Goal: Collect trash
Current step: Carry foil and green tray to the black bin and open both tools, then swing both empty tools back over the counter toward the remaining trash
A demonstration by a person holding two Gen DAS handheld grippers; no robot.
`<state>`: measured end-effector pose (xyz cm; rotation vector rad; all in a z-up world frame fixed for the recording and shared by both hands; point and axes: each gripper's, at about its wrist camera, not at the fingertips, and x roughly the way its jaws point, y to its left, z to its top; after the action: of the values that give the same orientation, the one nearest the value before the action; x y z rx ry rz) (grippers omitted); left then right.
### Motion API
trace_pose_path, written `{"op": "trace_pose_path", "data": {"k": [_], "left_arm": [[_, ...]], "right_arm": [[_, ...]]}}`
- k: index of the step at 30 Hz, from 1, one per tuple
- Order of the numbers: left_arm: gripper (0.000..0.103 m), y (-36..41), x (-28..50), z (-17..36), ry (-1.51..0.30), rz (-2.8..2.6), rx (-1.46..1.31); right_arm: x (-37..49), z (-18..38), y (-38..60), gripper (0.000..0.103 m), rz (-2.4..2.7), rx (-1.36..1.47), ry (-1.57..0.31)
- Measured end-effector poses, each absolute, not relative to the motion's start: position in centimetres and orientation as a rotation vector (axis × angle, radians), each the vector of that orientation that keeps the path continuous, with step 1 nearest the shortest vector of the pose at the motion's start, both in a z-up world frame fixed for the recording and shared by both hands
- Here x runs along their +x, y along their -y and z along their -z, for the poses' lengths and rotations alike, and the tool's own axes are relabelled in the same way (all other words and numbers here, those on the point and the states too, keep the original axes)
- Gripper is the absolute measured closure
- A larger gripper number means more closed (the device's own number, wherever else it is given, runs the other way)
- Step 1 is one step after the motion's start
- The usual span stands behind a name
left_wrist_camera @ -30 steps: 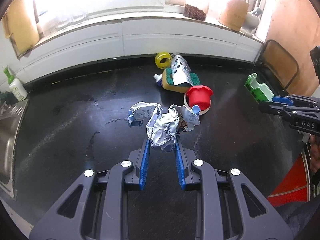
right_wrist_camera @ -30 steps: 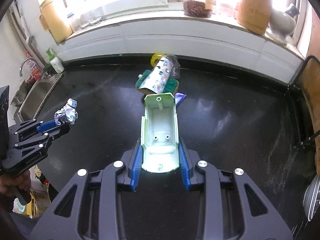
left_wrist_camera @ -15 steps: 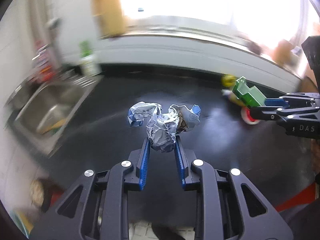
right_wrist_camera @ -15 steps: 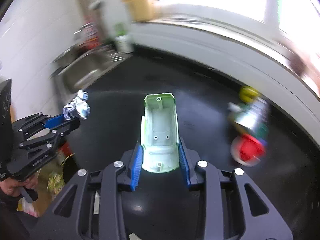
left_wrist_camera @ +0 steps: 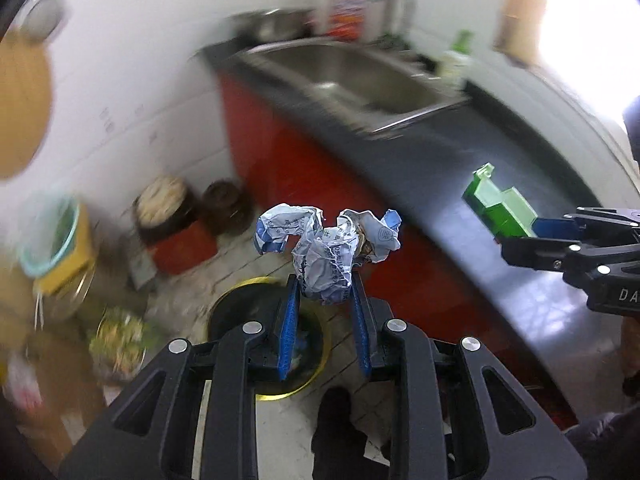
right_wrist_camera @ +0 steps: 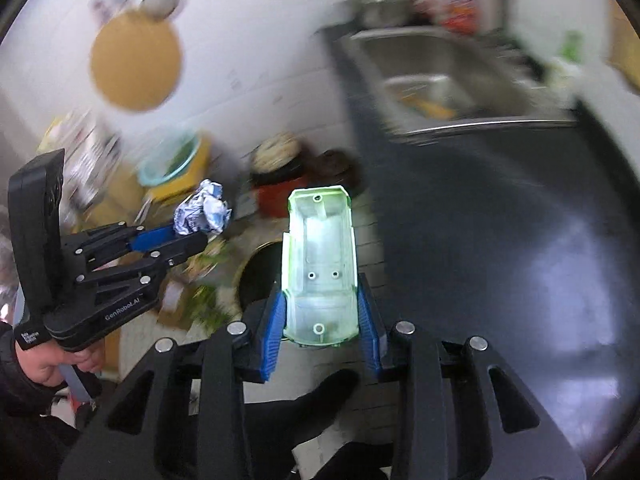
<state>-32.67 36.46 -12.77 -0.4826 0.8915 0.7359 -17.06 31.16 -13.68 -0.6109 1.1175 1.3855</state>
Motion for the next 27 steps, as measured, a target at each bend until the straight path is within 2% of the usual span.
{"op": "trace_pose_path", "data": {"k": [5, 12, 20, 21, 22, 23, 24, 27], "left_arm": [[0.079, -39.0, -37.0, 17.0, -0.911, -0.799, -0.585], [0.079, -41.8, -38.2, 22.7, -0.939, -0.786, -0.676], [0.078, -43.3, -38.5, 25.8, -0.973, -0.751, -0.703], [0.068, -43.4, -38.5, 26.1, -0.981, -0.738, -0.709], [0.056, -43.5, -38.5, 26.4, -0.994, -0.740, -0.710], [0.029, -43.6, -38.7, 26.6, -1.000, -0.747, -0.707], [0.022, -43.5, -38.8, 26.6, -0.994, -0.758, -0.699], [0.022, -43.4, -39.2, 26.5, -1.002, -0.775, -0.682]], "right_arm": [[-20.7, 18.6, -36.8, 0.069, -1.436, -0.673, -1.215], [-22.8, 25.2, -41.8, 0.069, -1.407, -0.726, -1.339], [-23.2, 27.2, -43.6, 0.068, -1.404, -0.757, -1.365], [-23.3, 27.4, -43.8, 0.064, -1.404, -0.766, -1.373], [-23.3, 27.4, -43.9, 0.044, -1.393, -0.773, -1.361], [-23.2, 27.3, -43.9, 0.034, -1.389, -0.768, -1.350], [-23.1, 27.0, -43.9, 0.030, -1.393, -0.746, -1.344], [-22.8, 26.5, -43.6, 0.030, -1.392, -0.738, -1.343]]}}
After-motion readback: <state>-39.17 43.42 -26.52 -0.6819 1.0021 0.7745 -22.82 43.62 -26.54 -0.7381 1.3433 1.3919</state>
